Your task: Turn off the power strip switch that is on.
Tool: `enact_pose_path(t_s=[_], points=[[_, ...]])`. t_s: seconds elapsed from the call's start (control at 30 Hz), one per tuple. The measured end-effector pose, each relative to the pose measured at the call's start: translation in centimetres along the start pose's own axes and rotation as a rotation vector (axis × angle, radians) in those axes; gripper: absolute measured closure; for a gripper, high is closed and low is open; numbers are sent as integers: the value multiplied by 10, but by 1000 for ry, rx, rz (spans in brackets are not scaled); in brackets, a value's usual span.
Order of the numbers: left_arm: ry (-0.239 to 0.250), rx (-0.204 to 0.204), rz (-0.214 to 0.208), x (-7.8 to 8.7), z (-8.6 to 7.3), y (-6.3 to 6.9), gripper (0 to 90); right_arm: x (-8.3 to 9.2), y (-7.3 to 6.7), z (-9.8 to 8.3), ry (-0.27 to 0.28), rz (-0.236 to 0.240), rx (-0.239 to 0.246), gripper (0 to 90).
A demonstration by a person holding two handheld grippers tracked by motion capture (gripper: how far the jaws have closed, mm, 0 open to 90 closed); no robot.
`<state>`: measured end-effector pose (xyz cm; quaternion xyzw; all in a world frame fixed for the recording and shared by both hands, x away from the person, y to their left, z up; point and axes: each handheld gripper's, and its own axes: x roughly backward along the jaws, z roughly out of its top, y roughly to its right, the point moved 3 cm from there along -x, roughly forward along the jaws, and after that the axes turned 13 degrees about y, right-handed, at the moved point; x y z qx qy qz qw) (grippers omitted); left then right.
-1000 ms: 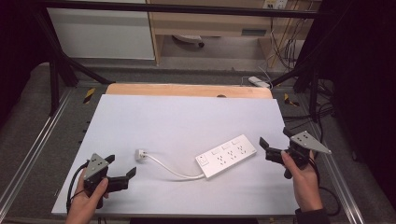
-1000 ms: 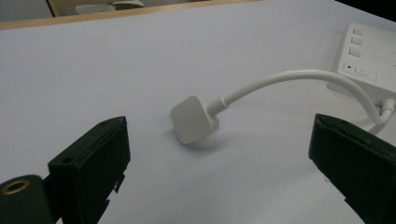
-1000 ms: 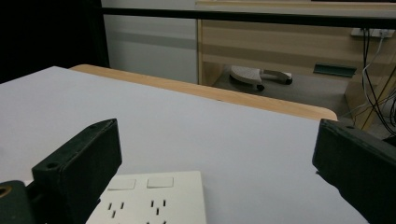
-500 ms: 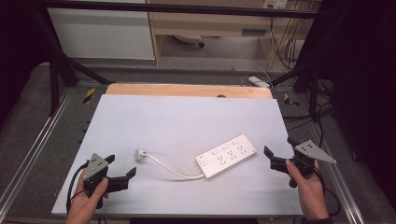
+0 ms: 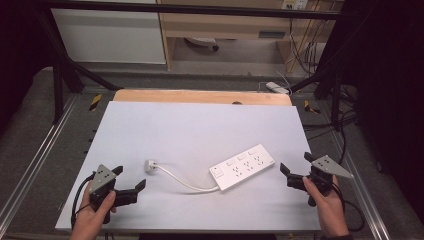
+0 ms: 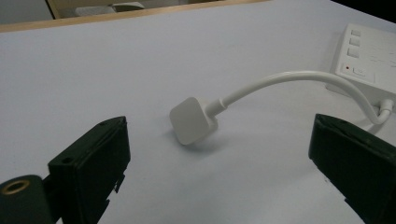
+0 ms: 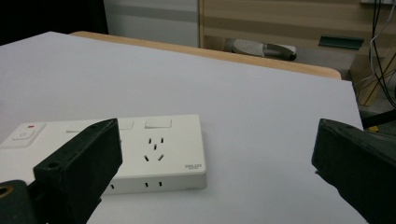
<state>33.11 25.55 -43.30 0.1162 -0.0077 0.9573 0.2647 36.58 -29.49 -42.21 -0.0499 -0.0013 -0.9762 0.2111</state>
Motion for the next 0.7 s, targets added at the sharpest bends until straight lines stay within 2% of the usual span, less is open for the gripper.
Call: enact_pose_path(t_s=[0.37, 0.6, 0.63, 0.7], points=[[3, -2, -1, 0, 0, 1, 56, -10, -8, -21, -79, 55, -6, 26], [3, -5, -2, 0, 0, 1, 56, -22, -21, -37, -159, 119, -16, 27], [3, -8, 1, 0, 1, 1, 56, -24, -23, -38, -166, 125, -26, 27], [3, -8, 2, 0, 1, 1, 56, -27, -24, -39, -180, 125, -13, 29]])
